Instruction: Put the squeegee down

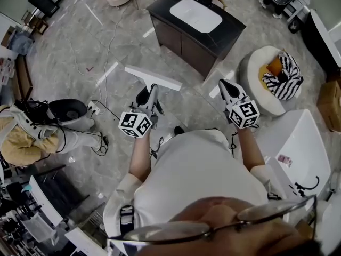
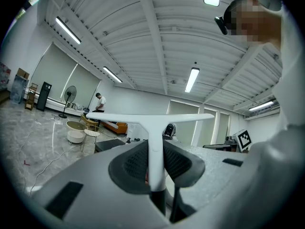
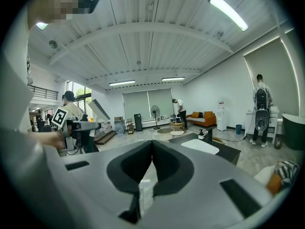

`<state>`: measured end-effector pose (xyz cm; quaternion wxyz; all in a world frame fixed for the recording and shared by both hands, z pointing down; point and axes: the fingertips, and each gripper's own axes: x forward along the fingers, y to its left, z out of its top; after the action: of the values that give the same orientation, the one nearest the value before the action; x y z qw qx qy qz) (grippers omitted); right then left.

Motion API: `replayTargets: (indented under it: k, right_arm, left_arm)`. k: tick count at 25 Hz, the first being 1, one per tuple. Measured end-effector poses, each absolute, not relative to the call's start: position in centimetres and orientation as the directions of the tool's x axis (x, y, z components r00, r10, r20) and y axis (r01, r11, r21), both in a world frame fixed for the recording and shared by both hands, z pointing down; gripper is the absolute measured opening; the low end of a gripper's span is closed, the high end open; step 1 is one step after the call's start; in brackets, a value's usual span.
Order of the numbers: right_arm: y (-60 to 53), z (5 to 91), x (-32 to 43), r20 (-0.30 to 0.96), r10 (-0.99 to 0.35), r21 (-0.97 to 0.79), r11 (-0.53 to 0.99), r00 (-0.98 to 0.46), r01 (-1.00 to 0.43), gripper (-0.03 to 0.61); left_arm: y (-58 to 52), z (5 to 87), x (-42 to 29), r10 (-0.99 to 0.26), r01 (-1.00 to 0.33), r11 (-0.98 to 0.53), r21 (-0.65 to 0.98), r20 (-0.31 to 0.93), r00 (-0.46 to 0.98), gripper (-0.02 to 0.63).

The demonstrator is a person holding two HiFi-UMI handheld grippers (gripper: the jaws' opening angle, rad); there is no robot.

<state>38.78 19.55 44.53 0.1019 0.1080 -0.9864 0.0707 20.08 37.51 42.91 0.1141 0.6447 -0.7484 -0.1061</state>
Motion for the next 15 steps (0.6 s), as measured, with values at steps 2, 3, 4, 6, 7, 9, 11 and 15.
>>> replayTargets:
  k: [2, 3, 4, 6, 7, 9, 11, 15]
  right_arm:
    - [20.0, 44.8, 38.6, 0.217, -0.209, -0.117, 0.964, -0.954, -0.238, 0.005]
    - [20.1, 44.9, 38.6, 0.218, -0.216, -0.116, 0.963, -0.952, -0.245, 0.005]
    - [20.1, 45.0, 38.6, 0.218, -0.225, -0.115, 0.96, -0.95, -0.254, 0.005]
    - [19.9, 45.1, 38.6, 0.217, -0.242, -0.121, 0.955, -0.946, -0.272, 0.005]
    - [19.8, 45.1, 38.6, 0.216, -0.249, -0.126, 0.952, -0.944, -0.28, 0.005]
    - [20.0, 45.1, 38.4, 0.218, -0.256, -0.128, 0.949, -0.942, -0.288, 0.005]
    - [20.4, 45.2, 38.0, 0.222, -0.252, -0.127, 0.95, -0.942, -0.284, 0.005]
    - [21.0, 45.7, 37.2, 0.237, -0.23, -0.127, 0.956, -0.944, -0.265, 0.005]
  left_arm:
    - [38.0, 43.1, 19.8, -0.99, -0.941, 0.138, 0.308, 0.035, -0.134, 0.071]
    - [38.3, 43.2, 19.6, -0.991, -0.942, 0.135, 0.308, 0.036, -0.13, 0.071]
    - [38.5, 43.3, 19.4, -0.991, -0.942, 0.131, 0.308, 0.037, -0.126, 0.071]
    - [38.8, 43.5, 19.1, -0.992, -0.943, 0.123, 0.31, 0.039, -0.117, 0.071]
    - [38.9, 43.6, 19.0, -0.993, -0.943, 0.119, 0.312, 0.041, -0.111, 0.071]
    - [39.2, 43.9, 18.7, -0.994, -0.942, 0.111, 0.317, 0.048, -0.101, 0.071]
    - [39.4, 44.1, 18.3, -0.994, -0.941, 0.11, 0.321, 0.053, -0.098, 0.071]
    - [39.5, 44.4, 17.8, -0.993, -0.936, 0.118, 0.333, 0.054, -0.106, 0.071]
